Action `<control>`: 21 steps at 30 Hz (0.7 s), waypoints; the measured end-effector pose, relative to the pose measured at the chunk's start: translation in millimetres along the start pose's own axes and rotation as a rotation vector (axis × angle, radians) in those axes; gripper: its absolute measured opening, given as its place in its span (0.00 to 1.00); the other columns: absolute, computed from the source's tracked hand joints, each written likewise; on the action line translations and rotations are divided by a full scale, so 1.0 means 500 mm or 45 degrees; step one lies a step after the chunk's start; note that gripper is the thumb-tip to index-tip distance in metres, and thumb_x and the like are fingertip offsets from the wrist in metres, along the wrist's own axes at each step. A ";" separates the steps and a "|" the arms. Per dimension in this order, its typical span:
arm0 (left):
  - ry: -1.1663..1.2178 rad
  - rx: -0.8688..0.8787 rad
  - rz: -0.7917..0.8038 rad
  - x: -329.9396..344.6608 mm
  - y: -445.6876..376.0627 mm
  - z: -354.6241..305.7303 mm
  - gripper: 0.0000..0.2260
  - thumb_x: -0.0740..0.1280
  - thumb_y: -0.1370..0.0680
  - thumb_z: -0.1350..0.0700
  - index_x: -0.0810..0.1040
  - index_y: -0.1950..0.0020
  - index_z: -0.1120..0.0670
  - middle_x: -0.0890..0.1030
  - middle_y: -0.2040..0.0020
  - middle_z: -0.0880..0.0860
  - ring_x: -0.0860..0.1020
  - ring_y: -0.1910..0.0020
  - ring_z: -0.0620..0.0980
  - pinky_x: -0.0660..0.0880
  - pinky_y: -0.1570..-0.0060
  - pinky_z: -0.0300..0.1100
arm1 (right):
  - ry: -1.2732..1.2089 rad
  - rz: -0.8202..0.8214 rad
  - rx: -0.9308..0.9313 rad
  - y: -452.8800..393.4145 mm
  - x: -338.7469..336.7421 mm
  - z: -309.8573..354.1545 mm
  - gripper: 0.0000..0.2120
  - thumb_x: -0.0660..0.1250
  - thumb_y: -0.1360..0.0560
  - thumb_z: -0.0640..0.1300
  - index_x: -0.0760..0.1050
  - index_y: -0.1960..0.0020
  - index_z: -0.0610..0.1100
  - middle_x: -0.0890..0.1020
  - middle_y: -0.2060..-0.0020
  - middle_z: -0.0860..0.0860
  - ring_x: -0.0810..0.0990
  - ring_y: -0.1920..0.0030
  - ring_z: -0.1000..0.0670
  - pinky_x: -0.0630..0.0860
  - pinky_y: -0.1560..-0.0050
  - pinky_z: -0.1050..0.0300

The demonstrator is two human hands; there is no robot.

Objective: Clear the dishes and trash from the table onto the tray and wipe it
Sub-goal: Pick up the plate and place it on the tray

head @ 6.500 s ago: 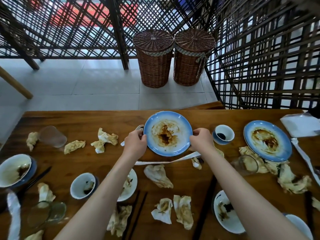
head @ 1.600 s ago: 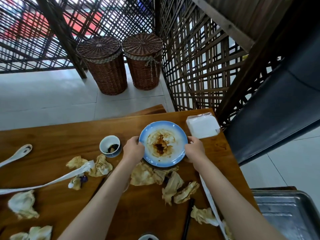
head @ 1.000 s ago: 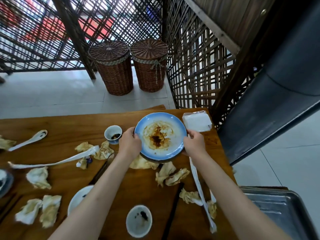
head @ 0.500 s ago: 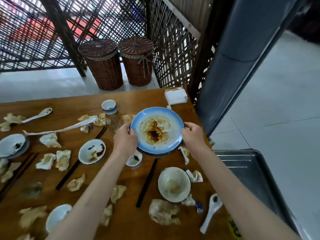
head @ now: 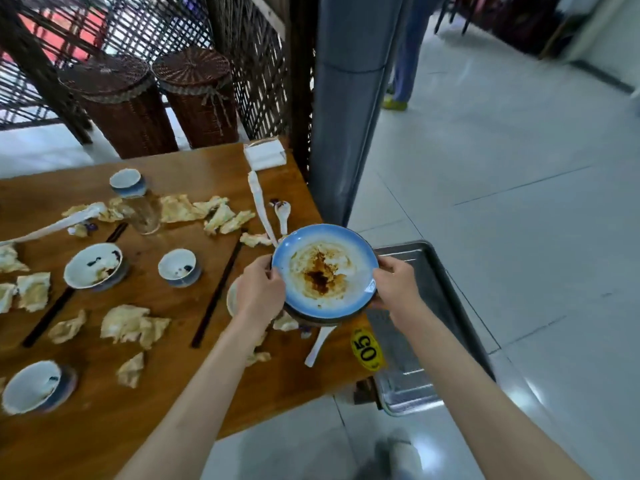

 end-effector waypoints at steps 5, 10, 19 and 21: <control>0.016 0.035 0.134 0.158 0.020 -0.068 0.14 0.56 0.20 0.57 0.75 0.36 0.54 0.79 0.47 0.50 0.76 0.48 0.50 0.71 0.59 0.39 | -0.072 -0.014 0.045 -0.069 -0.135 -0.043 0.16 0.58 0.27 0.34 0.76 0.43 0.45 0.81 0.53 0.48 0.80 0.54 0.46 0.75 0.67 0.57; 0.033 -0.027 0.093 0.320 0.004 -0.134 0.16 0.57 0.19 0.56 0.71 0.32 0.54 0.78 0.41 0.52 0.74 0.49 0.48 0.68 0.60 0.36 | -0.058 0.016 0.033 -0.207 -0.251 -0.057 0.14 0.59 0.26 0.33 0.74 0.48 0.49 0.79 0.54 0.53 0.79 0.52 0.49 0.80 0.55 0.50; 0.141 -0.147 -0.037 0.568 -0.065 -0.172 0.15 0.57 0.19 0.59 0.73 0.34 0.54 0.78 0.47 0.50 0.74 0.51 0.45 0.69 0.62 0.33 | 0.037 0.180 0.020 -0.483 -0.333 -0.113 0.18 0.59 0.26 0.34 0.73 0.38 0.45 0.80 0.48 0.47 0.79 0.47 0.47 0.78 0.47 0.44; 0.143 -0.173 -0.089 0.607 -0.088 -0.157 0.14 0.57 0.20 0.60 0.73 0.35 0.54 0.77 0.48 0.48 0.74 0.51 0.45 0.70 0.55 0.36 | 0.056 0.218 0.013 -0.540 -0.325 -0.135 0.18 0.60 0.26 0.34 0.72 0.37 0.46 0.80 0.48 0.47 0.79 0.48 0.47 0.78 0.46 0.44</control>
Point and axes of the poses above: each hand's wrist, its own y-axis away from the middle knuckle, its own x-axis out of the palm, z = x × y, the point moved 9 cm from there along -y, towards the middle knuckle
